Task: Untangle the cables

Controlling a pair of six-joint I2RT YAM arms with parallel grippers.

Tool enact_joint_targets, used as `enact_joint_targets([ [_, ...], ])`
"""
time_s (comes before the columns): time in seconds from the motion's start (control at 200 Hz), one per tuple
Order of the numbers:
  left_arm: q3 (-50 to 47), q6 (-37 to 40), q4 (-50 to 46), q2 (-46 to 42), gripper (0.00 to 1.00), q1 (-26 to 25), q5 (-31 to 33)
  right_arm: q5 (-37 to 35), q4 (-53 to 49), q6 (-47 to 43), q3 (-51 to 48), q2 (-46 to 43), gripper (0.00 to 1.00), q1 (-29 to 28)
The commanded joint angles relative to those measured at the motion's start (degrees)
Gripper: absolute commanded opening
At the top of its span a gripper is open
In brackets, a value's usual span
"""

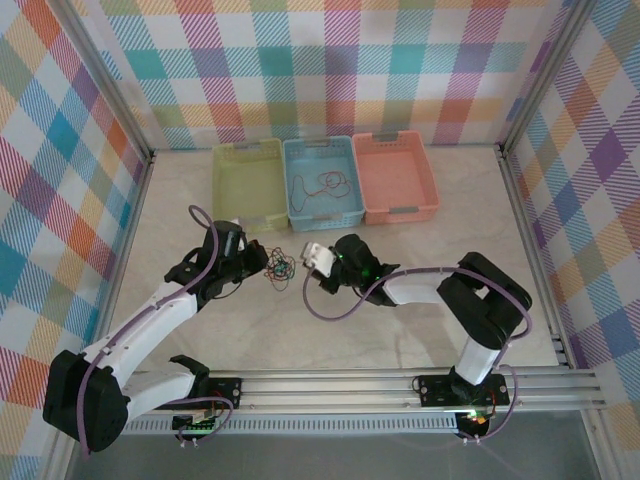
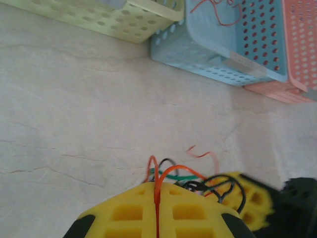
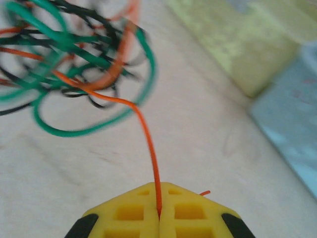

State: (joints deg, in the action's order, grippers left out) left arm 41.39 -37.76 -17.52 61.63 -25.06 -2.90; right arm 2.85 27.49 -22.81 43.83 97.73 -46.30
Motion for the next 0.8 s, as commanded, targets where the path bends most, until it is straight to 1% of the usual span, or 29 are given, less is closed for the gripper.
enact_joint_targets([
  [0.0, -0.4, 0.0, -2.1, -1.6, 0.0, -0.4, 3.6, -7.8, 4.2, 7.1, -1.9, -2.9, 0.0, 3.2],
  [0.155, -0.5, -0.3, -2.5, -2.1, 0.0, -0.5, 4.7, -15.7, 2.0, 13.6, -2.8, -4.4, 0.0, 7.3],
  [0.29, -0.6, -0.5, -2.7, -2.3, 0.0, -0.4, 5.0, -19.6, 2.1, 16.7, -4.5, -6.4, 0.0, 9.8],
  [0.305, -0.6, -0.5, -2.6, -2.2, 0.0, -0.4, 5.1, -20.0, 2.1, 18.5, -4.7, -6.6, 0.0, 10.0],
  [0.385, -0.6, -0.5, -2.7, -2.3, 0.0, -0.4, 5.1, -21.2, 2.3, 20.2, -5.5, -7.4, 0.0, 10.9],
  [0.45, -0.6, -0.3, -2.6, -2.0, 0.0, -0.4, 4.7, -19.7, 2.8, 20.5, -5.8, -7.6, 0.0, 11.3],
  [0.585, -0.4, 0.0, -1.7, 0.1, 0.0, -0.4, 2.8, -13.0, 4.6, 20.3, -6.0, -7.7, 0.0, 11.3],
  [0.795, 1.6, -0.2, -0.9, 8.5, 0.0, -0.5, -3.6, -8.6, 3.1, 20.0, -4.3, -6.2, 0.0, 11.2],
])
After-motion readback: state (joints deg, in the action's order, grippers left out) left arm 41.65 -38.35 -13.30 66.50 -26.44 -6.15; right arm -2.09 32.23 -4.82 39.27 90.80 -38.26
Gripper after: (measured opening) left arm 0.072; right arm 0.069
